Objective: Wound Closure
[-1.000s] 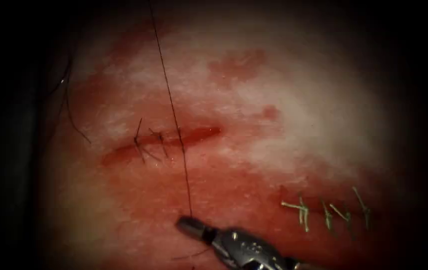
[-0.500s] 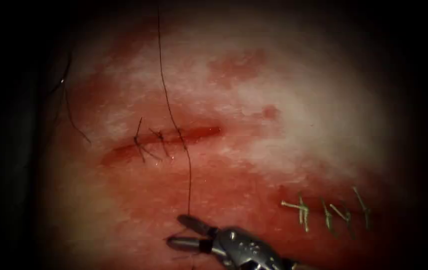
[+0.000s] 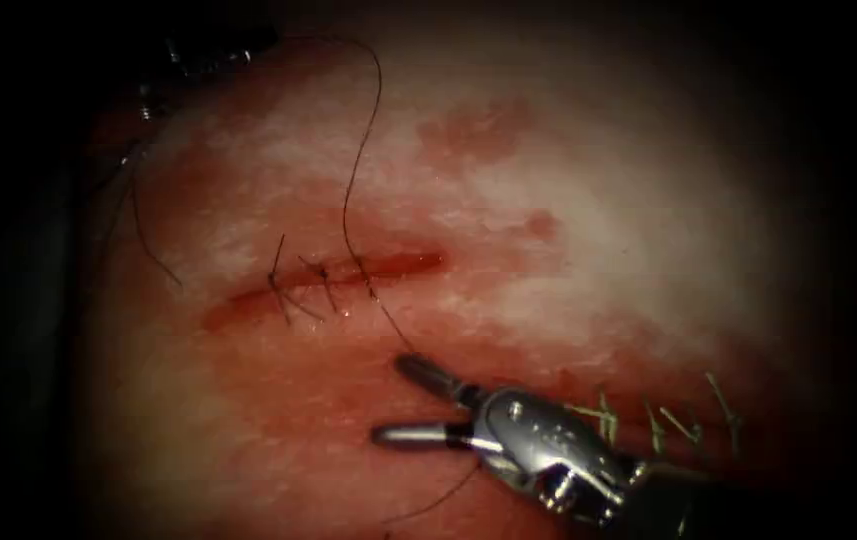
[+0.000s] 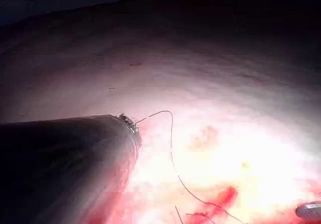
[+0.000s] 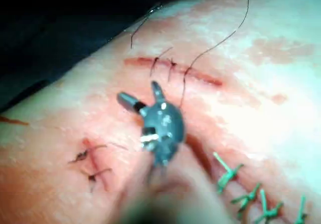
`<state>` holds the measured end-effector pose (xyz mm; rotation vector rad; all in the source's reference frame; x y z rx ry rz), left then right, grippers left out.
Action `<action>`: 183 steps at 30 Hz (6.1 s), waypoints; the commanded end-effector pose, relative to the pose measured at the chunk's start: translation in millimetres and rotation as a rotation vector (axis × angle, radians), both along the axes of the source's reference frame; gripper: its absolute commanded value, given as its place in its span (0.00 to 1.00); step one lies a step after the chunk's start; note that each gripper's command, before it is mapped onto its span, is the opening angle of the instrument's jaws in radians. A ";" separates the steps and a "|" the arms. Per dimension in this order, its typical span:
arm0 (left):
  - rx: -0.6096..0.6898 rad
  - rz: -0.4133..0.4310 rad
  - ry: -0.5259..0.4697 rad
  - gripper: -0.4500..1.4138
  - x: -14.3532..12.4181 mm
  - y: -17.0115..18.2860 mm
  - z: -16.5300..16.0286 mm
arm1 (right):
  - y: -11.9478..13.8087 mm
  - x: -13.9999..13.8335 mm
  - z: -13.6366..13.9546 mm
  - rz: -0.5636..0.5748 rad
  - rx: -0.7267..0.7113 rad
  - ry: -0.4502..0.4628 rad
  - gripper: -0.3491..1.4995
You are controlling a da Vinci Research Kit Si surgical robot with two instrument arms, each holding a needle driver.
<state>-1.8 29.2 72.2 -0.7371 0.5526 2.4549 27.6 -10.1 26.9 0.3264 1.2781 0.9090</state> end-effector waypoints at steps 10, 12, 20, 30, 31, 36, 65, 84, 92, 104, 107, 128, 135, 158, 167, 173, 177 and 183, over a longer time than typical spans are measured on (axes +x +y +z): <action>0.013 0.044 -0.086 0.00 -3.5 -9.5 -6.3 | 10.0 -0.9 2.3 -0.053 0.032 0.052 0.76; 0.024 0.051 -0.105 0.00 -4.2 -10.8 -6.5 | 10.8 -1.0 2.7 -0.072 0.034 0.072 0.75; 0.048 0.071 -0.188 0.00 -8.1 -14.8 -5.8 | 12.6 0.0 5.8 -0.137 0.038 0.102 0.53; 0.057 0.088 -0.240 0.00 -9.8 -16.9 -8.0 | 13.6 0.4 11.7 -0.233 0.021 0.113 0.02; 0.056 0.089 -0.242 0.00 -9.9 -17.0 -8.2 | 13.8 0.7 12.3 -0.231 0.017 0.111 0.02; 0.055 0.095 -0.256 0.00 -11.0 -17.7 -9.1 | 14.9 2.5 13.7 -0.224 0.007 0.137 0.04; 0.083 0.136 -0.259 0.00 -14.8 -15.4 -0.5 | 19.6 5.4 7.4 -0.427 0.200 0.634 0.08; 0.090 0.137 -0.256 0.00 -14.0 -16.5 -3.0 | 21.9 -1.7 9.5 -0.302 0.115 0.505 0.10; 0.097 0.133 -0.260 0.00 -14.5 -17.2 -5.8 | 20.2 -0.3 14.2 -0.324 0.052 0.409 0.05; 0.089 0.124 -0.265 0.00 -16.6 -16.4 -4.7 | 19.9 3.1 14.0 -0.374 0.043 0.507 0.00; 0.086 0.128 -0.269 0.00 -16.3 -16.2 -3.7 | 20.0 3.8 13.1 -0.391 0.049 0.530 0.00; 0.079 0.147 -0.288 0.00 -15.0 -13.5 0.3 | 17.8 6.2 9.4 -0.543 0.108 0.670 0.00; 0.082 0.149 -0.289 0.00 -14.6 -12.9 0.6 | 16.4 6.3 8.8 -0.634 0.118 0.668 0.03; 0.094 0.163 -0.253 0.00 -13.6 -13.0 0.1 | 14.9 6.2 8.0 -1.042 0.401 0.331 0.54; 0.103 0.157 -0.224 0.00 -13.3 -13.4 0.1 | 11.0 6.5 8.6 -1.205 0.482 0.157 0.52; 0.111 0.161 -0.201 0.00 -13.4 -14.6 -0.5 | 10.4 6.6 9.2 -1.267 0.498 0.055 0.52; 0.111 0.161 -0.190 0.00 -13.7 -15.3 -1.4 | 10.4 6.4 9.9 -1.291 0.483 -0.017 0.53; 0.111 0.165 -0.175 0.00 -14.3 -16.2 -2.5 | 9.8 6.2 10.7 -1.316 0.468 -0.100 0.55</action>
